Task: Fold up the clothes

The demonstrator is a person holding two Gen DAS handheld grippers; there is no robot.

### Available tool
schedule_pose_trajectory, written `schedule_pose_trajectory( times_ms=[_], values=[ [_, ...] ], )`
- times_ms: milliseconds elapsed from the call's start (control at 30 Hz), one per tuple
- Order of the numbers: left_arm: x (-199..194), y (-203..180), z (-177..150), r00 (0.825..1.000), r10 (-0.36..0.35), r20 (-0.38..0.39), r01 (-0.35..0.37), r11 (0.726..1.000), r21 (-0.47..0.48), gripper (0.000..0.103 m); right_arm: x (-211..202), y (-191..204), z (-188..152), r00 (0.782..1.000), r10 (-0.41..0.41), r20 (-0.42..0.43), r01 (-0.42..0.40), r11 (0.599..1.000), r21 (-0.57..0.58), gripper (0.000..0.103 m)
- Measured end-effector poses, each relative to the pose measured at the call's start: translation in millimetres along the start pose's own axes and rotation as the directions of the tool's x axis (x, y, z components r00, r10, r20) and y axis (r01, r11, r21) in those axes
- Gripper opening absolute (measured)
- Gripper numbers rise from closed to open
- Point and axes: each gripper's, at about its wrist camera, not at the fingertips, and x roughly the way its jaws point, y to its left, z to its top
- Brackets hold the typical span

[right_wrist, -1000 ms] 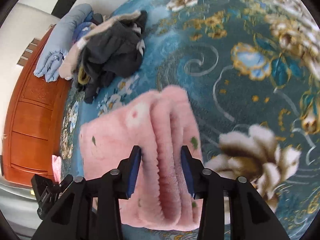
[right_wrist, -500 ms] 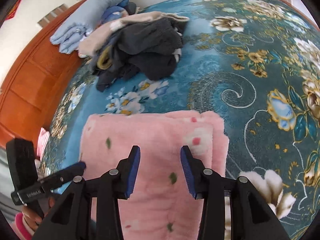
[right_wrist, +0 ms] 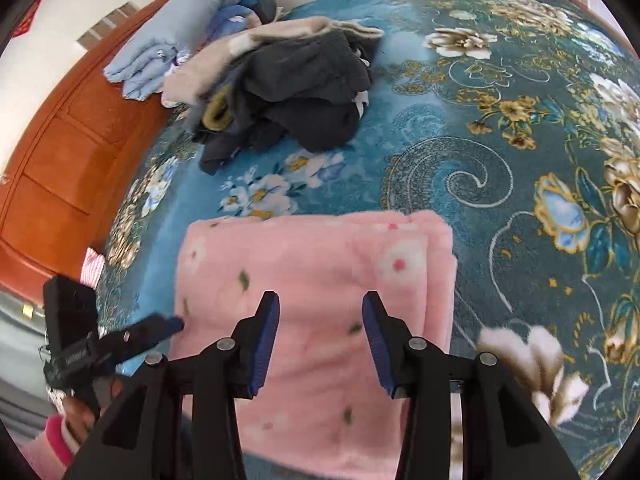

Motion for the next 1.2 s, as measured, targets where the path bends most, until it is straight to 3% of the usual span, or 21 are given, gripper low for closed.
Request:
schedule_pose_trajectory(
  times_ms=[167,300,433,467,500,567,633,800,900,1033,1200],
  values=[
    [21.7,2.8,-2.3,0.994,0.066,-0.083,-0.067,0.998,-0.011,0.059,-5.5,-2.6,-39.3,0.998,-0.029,-0.050,0.028,1.000,-0.013,0.052],
    [19.8,5.8,-4.0,0.994,0.067,-0.087,-0.070,0.997,-0.026,0.059,15.1,-17.6,-51.8,0.994,-0.041,-0.101,0.049,0.996,0.068,0.053],
    [-8.9,4.4,-1.2,0.999,0.015,0.032,-0.014,0.999,-0.036,0.059,-0.5,-12.8,-41.6,0.999,-0.013,-0.038,0.016,0.998,0.063,0.054],
    [-15.4,8.1,0.1,0.998,0.027,0.061,-0.024,0.998,-0.051,0.060,-6.0,-12.5,-39.6,1.000,-0.011,-0.015,0.012,0.999,0.051,0.057],
    [-21.5,12.5,1.5,0.995,0.046,0.087,-0.040,0.997,-0.069,0.062,-5.8,-19.9,-39.5,1.000,-0.007,-0.009,0.008,0.997,0.082,0.070],
    [-25.2,26.3,2.5,0.989,0.111,0.094,-0.099,0.987,-0.125,0.069,-5.5,-34.5,-39.3,1.000,-0.001,0.002,0.000,0.990,0.144,0.083],
    [-20.7,39.8,3.7,0.986,0.154,0.063,-0.141,0.974,-0.175,0.071,-5.2,-49.2,-39.1,1.000,0.006,0.013,-0.008,0.979,0.205,0.083],
    [3.1,44.5,2.7,0.973,0.230,-0.027,-0.232,0.960,-0.154,0.071,14.8,-82.0,-48.9,0.998,0.056,0.002,-0.053,0.925,0.376,0.083],
    [0.0,45.2,-1.4,0.973,0.228,-0.017,-0.228,0.960,-0.164,0.071,22.3,-89.0,-54.4,0.995,0.094,0.018,-0.093,0.898,0.431,0.083],
    [-2.4,47.9,-4.8,0.974,0.226,-0.011,-0.224,0.955,-0.193,0.071,29.8,-90.6,-50.4,0.993,0.115,-0.003,-0.104,0.906,0.410,0.083],
    [2.2,38.7,1.2,0.970,0.244,-0.003,-0.241,0.956,-0.167,0.071,33.9,-98.8,-43.9,0.988,0.156,0.003,-0.140,0.879,0.457,0.083]
  ],
)
